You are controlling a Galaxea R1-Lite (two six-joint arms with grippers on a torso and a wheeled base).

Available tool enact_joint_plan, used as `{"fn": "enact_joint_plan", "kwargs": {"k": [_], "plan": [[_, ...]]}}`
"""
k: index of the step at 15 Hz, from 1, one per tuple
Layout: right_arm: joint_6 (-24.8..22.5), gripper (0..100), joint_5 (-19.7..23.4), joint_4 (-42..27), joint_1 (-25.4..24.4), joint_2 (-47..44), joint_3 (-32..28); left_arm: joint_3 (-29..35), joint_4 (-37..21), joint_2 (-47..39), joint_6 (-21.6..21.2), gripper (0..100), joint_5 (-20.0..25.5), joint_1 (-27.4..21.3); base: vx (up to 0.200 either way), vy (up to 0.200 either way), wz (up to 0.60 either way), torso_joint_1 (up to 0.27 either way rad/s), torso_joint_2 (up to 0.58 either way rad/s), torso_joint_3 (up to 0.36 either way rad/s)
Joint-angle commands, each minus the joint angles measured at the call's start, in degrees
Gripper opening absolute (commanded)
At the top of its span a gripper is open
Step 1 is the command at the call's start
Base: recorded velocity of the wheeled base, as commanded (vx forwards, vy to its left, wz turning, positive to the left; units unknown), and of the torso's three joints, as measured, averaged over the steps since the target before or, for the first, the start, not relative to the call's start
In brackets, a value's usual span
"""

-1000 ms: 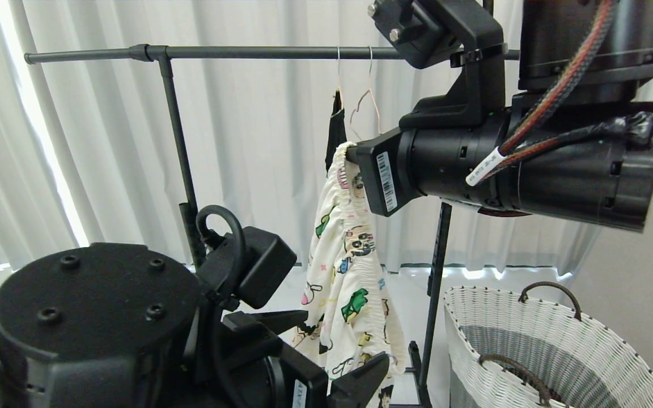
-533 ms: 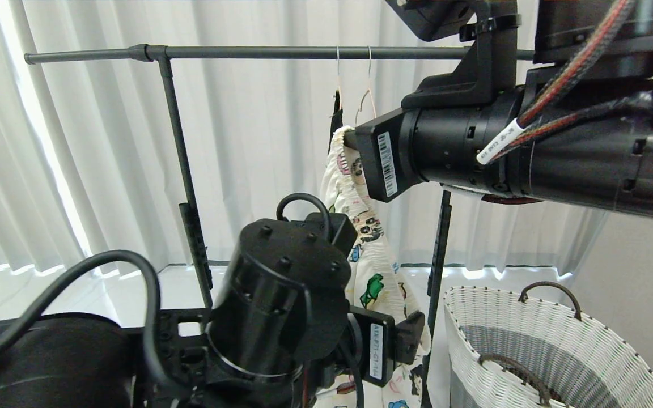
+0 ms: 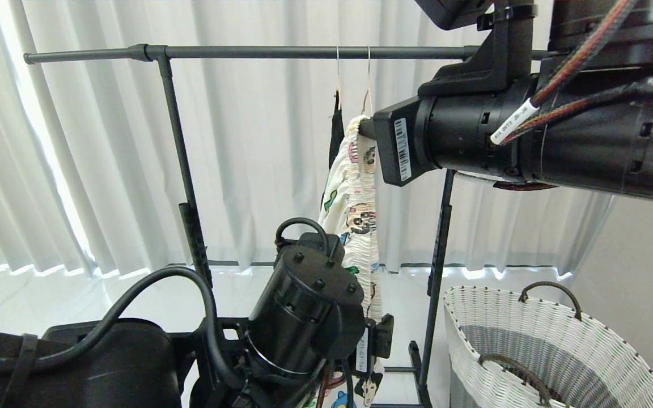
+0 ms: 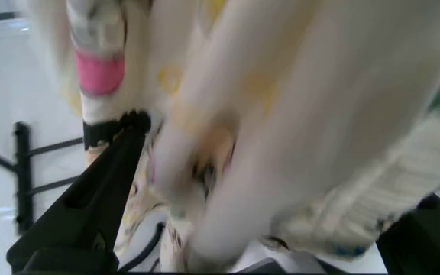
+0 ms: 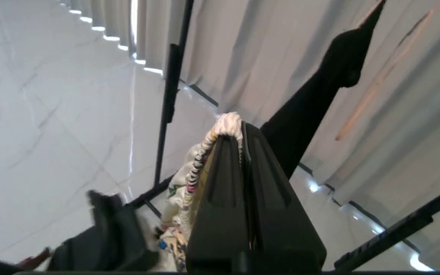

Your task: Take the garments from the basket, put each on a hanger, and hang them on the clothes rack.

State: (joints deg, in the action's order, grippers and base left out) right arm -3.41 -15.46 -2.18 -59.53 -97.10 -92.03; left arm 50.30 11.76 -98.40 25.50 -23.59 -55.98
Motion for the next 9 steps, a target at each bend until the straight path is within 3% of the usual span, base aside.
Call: {"fn": "enact_joint_plan", "kwargs": {"k": [1, 9], "plan": [[-0.10, 0, -0.01, -0.45, 0.64, 0.15, 0.01, -3.01, 0.01, 3.48, -0.10, 100, -0.14, -0.01, 0.000, 0.000, 0.00, 0.000, 0.00, 0.000], [-0.98, 0, 0.08, -1.07, 0.11, 0.15, -0.08, -4.24, 0.10, 11.39, -0.01, 100, 1.79, -1.94, 0.000, 0.000, 0.00, 0.000, 0.00, 0.000]]}}
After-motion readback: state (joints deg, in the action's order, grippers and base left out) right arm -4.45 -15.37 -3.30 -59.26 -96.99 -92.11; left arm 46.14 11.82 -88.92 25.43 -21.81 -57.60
